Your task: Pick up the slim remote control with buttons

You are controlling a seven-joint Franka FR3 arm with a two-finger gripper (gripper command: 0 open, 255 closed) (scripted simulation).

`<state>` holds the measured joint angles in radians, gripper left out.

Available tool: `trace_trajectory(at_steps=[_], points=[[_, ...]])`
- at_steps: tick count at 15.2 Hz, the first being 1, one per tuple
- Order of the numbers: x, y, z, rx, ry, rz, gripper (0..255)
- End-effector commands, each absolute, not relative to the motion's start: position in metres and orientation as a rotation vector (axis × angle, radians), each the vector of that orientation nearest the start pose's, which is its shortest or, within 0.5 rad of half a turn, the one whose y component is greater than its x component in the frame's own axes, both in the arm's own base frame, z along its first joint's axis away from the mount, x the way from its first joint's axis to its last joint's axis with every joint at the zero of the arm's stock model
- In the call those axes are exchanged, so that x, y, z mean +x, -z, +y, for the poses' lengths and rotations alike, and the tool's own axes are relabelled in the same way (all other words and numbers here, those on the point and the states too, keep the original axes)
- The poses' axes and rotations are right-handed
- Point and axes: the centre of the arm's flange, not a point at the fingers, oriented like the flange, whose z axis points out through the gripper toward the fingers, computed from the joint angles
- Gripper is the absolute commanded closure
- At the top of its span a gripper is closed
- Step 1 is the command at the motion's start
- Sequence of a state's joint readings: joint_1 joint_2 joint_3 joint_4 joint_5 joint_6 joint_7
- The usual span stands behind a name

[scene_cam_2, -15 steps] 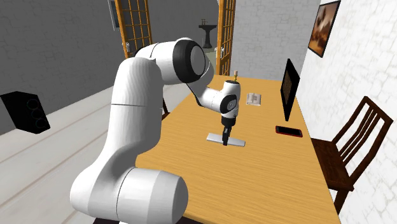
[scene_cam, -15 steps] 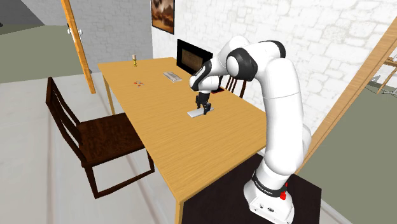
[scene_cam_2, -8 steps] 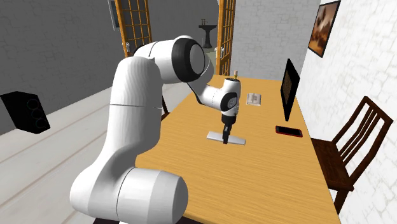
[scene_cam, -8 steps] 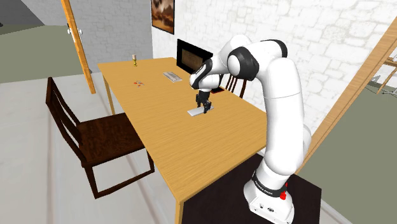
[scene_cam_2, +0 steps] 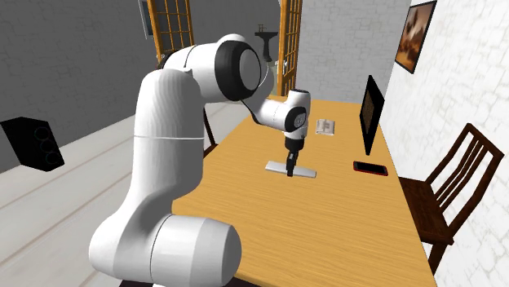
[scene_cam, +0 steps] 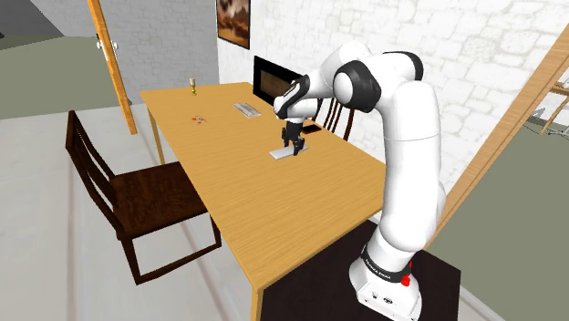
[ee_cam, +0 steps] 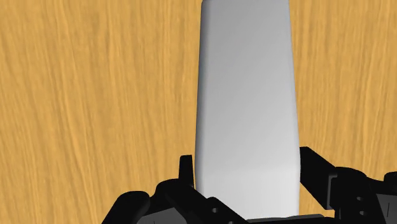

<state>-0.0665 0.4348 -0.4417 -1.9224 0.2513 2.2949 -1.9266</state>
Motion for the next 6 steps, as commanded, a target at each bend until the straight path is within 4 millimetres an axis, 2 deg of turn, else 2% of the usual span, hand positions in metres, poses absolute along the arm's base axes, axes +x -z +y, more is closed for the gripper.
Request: trace_trajectory(at_steps=[1, 4, 6], points=[[0.553, -0.293, -0.285, -2.507, 0.002, -1.875, 255], [0.553, -0.308, -0.285, -2.507, 0.002, -1.875, 255], [0.553, -0.309, -0.285, -2.507, 0.002, -1.875, 255]])
